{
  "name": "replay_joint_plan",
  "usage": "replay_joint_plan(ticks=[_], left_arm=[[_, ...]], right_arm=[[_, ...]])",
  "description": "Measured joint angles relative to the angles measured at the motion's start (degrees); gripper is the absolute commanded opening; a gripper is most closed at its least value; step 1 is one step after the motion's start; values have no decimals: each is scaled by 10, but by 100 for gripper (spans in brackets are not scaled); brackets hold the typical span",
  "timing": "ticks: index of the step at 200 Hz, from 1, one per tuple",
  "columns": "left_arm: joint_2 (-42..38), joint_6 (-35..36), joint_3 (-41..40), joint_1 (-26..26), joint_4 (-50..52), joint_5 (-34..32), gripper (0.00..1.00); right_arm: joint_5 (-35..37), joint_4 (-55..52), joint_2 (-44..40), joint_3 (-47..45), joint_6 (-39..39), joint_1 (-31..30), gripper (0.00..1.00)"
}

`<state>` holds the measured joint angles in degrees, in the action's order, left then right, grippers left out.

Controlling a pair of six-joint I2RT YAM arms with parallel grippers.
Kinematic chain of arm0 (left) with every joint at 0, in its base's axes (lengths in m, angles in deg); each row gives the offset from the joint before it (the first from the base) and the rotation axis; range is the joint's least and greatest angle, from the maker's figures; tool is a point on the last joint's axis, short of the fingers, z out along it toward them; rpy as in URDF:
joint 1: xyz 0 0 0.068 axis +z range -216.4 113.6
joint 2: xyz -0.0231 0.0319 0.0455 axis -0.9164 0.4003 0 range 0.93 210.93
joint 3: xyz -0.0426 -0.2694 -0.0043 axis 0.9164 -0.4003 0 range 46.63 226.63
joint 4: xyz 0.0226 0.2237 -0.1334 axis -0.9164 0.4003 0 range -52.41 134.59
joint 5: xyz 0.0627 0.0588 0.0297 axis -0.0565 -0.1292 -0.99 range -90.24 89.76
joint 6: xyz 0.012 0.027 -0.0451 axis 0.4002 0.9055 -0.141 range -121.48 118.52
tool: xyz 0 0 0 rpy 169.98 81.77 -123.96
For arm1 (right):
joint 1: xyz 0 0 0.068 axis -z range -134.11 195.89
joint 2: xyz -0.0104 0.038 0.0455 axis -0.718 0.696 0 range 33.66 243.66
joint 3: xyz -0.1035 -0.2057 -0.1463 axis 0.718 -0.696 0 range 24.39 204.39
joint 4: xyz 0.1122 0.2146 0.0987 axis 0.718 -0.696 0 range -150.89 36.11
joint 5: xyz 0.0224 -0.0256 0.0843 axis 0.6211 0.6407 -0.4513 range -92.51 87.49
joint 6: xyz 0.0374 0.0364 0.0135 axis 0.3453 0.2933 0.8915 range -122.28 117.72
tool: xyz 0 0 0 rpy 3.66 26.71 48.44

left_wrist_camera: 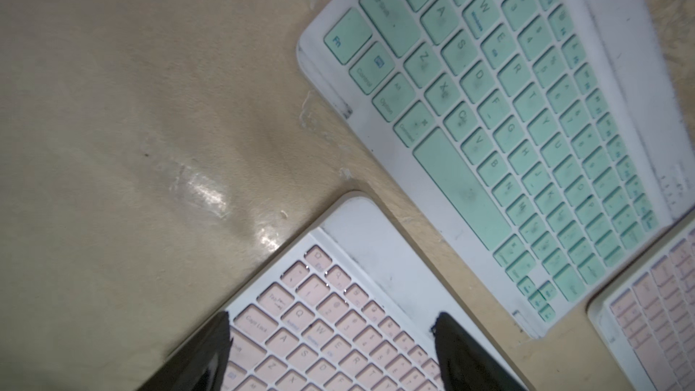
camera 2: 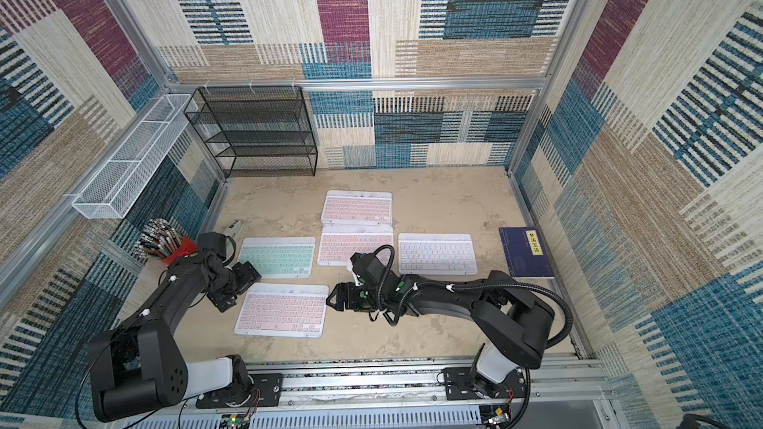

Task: Stack the numeric keypads
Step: Adjust the numeric keypad at the center of the board.

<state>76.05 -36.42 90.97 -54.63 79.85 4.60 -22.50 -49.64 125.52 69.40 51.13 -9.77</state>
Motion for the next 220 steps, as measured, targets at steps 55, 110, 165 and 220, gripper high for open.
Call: replay_joint_plan(ticks=[55, 110, 165, 220], left_arm=[[17, -7, -24, 1, -34, 16, 87], [22, -13, -52, 1, -73, 46, 87], [-1, -20, -88, 1, -122, 76, 86], [-45, -43, -139, 2, -194, 99, 85]], right_arm=[[-21, 68, 55, -23, 71, -6, 74], [-41, 110, 90, -11, 110, -14, 74], [-45, 122, 92, -15, 136, -16, 73], [-45, 118, 93, -14, 140, -16, 73]])
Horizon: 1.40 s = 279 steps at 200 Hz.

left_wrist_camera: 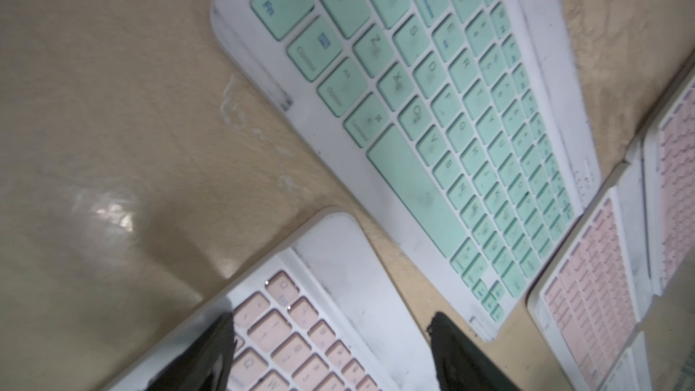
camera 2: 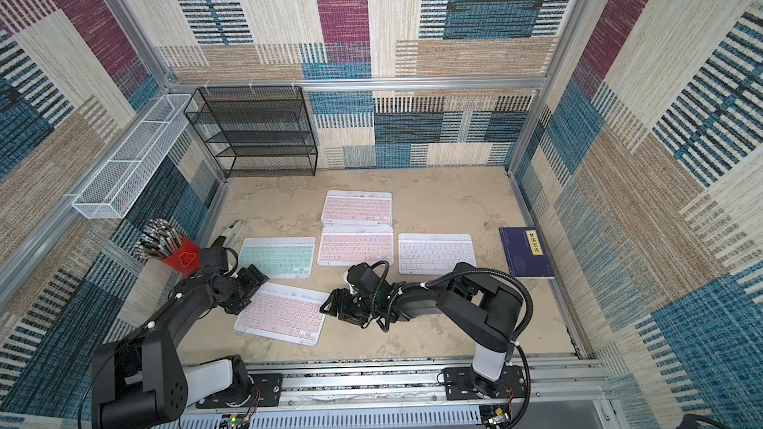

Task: Stack the numeric keypads
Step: Adjust the numeric keypad at the center of the board.

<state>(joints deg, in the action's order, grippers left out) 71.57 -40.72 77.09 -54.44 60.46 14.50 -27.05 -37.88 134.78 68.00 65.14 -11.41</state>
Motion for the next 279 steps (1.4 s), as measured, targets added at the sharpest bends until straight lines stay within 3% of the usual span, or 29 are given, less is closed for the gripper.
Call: replay_joint_plan(ticks=[180, 279], left_arm=[[-47, -11, -40, 0, -51, 31, 83], [-144, -36, -79, -39, 5, 70, 84]], right_arm=[[-63, 81, 65, 26, 45, 5, 72], [-15, -17, 65, 87, -13, 76, 72]])
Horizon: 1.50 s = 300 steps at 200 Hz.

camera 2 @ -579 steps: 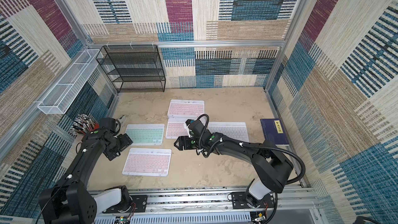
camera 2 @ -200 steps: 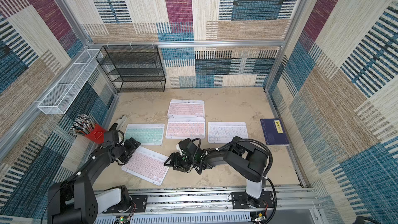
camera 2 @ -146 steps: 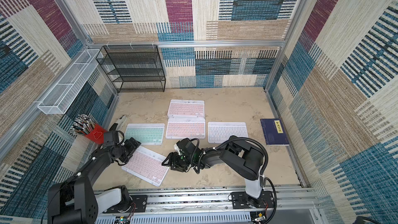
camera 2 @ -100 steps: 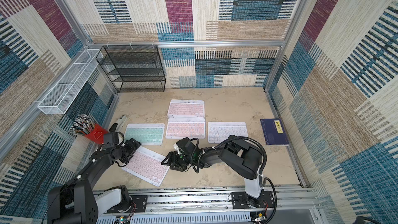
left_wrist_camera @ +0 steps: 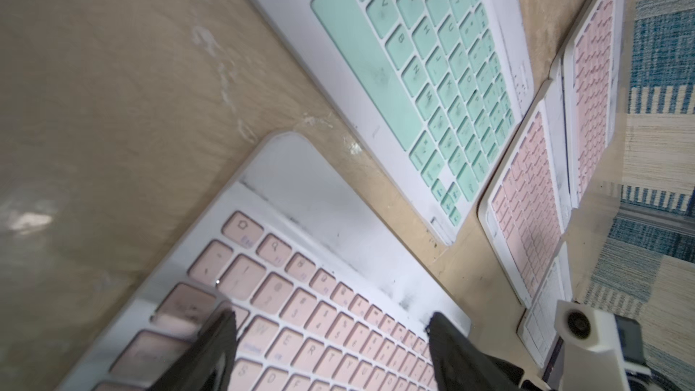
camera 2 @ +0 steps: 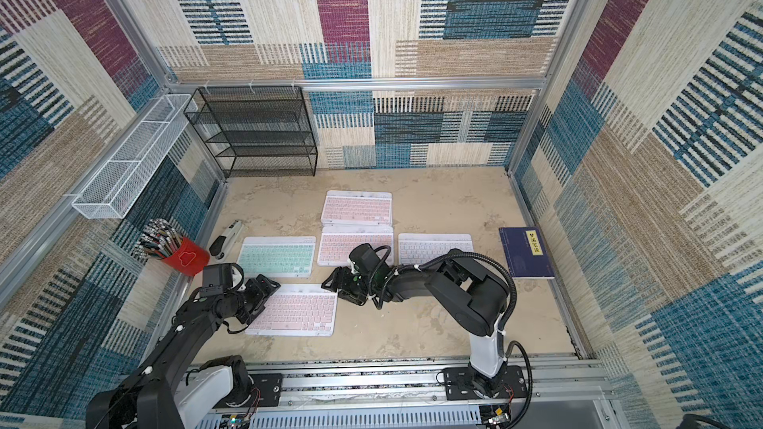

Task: Stack the numeric keypads
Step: Adjust the numeric keypad at the center of the board, then pick up the numeric keypad from the center of the board.

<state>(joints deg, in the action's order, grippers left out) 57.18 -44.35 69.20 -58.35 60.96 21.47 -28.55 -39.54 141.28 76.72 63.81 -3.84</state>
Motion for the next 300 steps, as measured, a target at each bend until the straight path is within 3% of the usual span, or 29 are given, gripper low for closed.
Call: replay_joint_plan(ticks=[53, 111, 156, 198, 300], left_arm=[[-53, -21, 23, -56, 88, -11, 85], [-34, -25, 89, -91, 180, -105, 84], [-42, -57, 99, -123, 247, -198, 84], [-7, -67, 110, -127, 271, -243, 84], [23, -60, 82, -127, 220, -258, 84]], right_arm=[[79, -120, -63, 13, -81, 21, 75], [146, -222, -113, 13, -143, 20, 73], [176, -293, -82, 94, -228, 12, 73], [181, -322, -26, 145, -268, -10, 76], [181, -325, 19, 166, -282, -41, 77]])
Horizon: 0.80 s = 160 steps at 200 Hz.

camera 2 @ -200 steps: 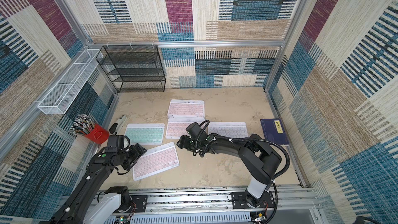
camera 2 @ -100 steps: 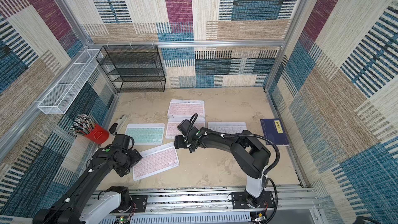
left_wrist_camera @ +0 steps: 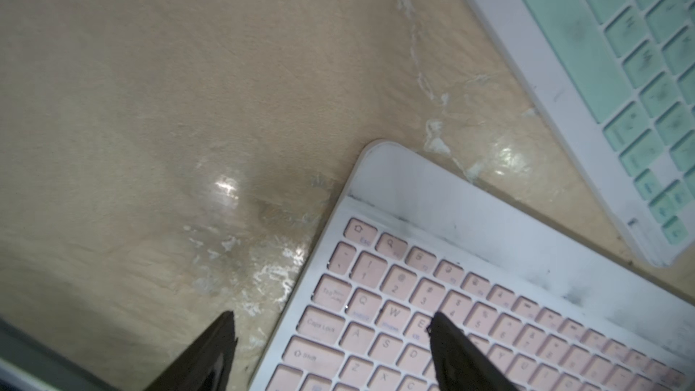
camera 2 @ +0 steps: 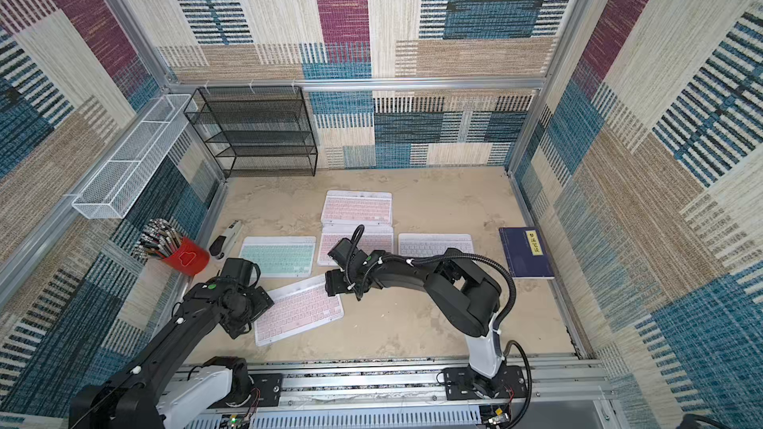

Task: Stack the numeric keypads
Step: Pick up the numeric keypad from the center of the board.

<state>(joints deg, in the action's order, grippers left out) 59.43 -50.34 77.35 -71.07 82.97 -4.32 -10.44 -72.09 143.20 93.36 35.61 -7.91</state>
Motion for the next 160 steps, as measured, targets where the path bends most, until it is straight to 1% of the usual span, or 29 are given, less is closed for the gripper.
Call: replay_joint_plan(ticks=[61, 106, 135, 160], left_arm=[[9, 1, -29, 0, -50, 30, 84], [1, 2, -47, 0, -71, 36, 83], [2, 2, -53, 0, -73, 38, 82], [-1, 2, -56, 0, -75, 38, 82]], right_arm=[[-9, 13, 2, -5, 0, -2, 77], [-31, 40, 4, -14, 0, -2, 77], [-59, 73, 4, -29, 2, -1, 77], [-99, 117, 0, -54, 11, 1, 77]])
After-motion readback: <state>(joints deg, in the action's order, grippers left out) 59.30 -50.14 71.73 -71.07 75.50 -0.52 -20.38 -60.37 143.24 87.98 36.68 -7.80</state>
